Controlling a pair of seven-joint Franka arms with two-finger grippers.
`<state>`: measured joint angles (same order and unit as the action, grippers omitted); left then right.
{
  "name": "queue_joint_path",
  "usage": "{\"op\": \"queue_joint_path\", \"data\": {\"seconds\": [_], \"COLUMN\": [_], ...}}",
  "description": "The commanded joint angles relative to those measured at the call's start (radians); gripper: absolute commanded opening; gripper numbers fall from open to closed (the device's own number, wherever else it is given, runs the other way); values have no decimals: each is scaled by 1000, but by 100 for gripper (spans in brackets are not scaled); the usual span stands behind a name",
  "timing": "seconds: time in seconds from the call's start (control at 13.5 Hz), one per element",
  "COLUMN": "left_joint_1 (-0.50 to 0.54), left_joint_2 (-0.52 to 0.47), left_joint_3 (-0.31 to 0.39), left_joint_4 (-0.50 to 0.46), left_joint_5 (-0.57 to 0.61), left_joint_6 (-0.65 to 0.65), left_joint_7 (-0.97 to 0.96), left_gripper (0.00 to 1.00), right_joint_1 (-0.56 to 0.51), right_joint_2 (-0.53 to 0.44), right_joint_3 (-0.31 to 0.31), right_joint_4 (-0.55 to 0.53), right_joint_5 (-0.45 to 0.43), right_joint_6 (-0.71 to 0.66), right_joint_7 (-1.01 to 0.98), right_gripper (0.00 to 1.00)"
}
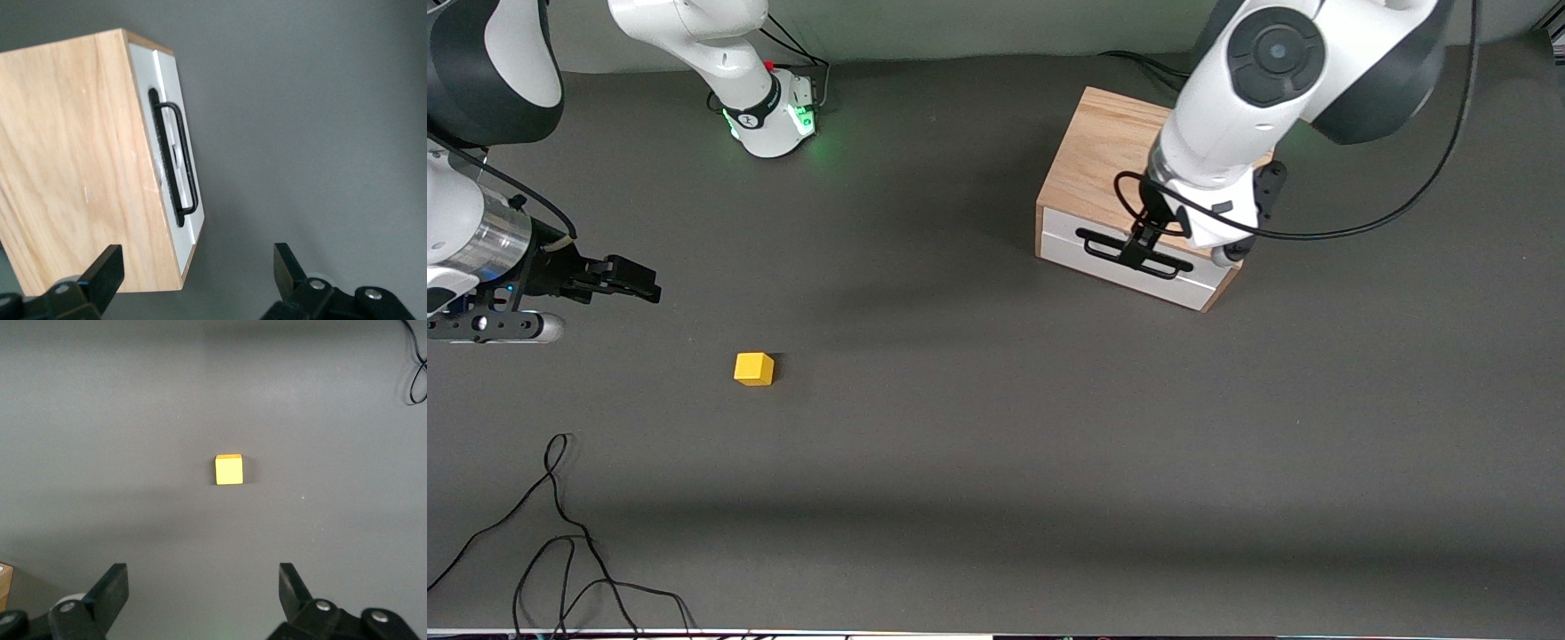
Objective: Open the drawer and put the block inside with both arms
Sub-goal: 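Move the left gripper to the black drawer handle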
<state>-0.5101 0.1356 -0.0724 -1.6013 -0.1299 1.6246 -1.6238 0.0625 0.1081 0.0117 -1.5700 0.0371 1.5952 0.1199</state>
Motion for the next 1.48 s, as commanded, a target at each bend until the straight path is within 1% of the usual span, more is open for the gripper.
{"op": "queue_joint_path", "data": {"seconds": [0.0,0.22,0.52,0.67,0.81,1.11,1.41], "left_joint_1": [-33,-45,-59,-59,-62,-65,-67], "left_joint_2": [2,21,82,122,125,140,171], "left_joint_3": [8,6,6,6,6,8,8], "left_joint_4": [-2,-6,-34,-54,-123,-196,-215], "left_joint_5": [24,33,81,93,107,128,137], "left_joint_6": [-55,-103,-89,-45,38,133,170], "left_joint_7": [-39,-22,-21,-8,-8,-8,-24], "left_gripper": [100,100,100,100,100,100,100], "right_joint_1": [-1,0,0,-1,0,0,0], "right_joint_2": [2,-2,-2,-4,-7,-28,-18], "right_joint_3": [-1,-1,-1,-2,-3,-1,1], "right_joint_4": [1,5,10,10,10,8,12], "right_joint_5": [17,18,18,18,17,17,18], "right_joint_6": [5,6,6,6,0,-8,0], "right_joint_7": [18,29,29,27,24,27,29], "right_gripper": [100,100,100,100,100,100,100]}}
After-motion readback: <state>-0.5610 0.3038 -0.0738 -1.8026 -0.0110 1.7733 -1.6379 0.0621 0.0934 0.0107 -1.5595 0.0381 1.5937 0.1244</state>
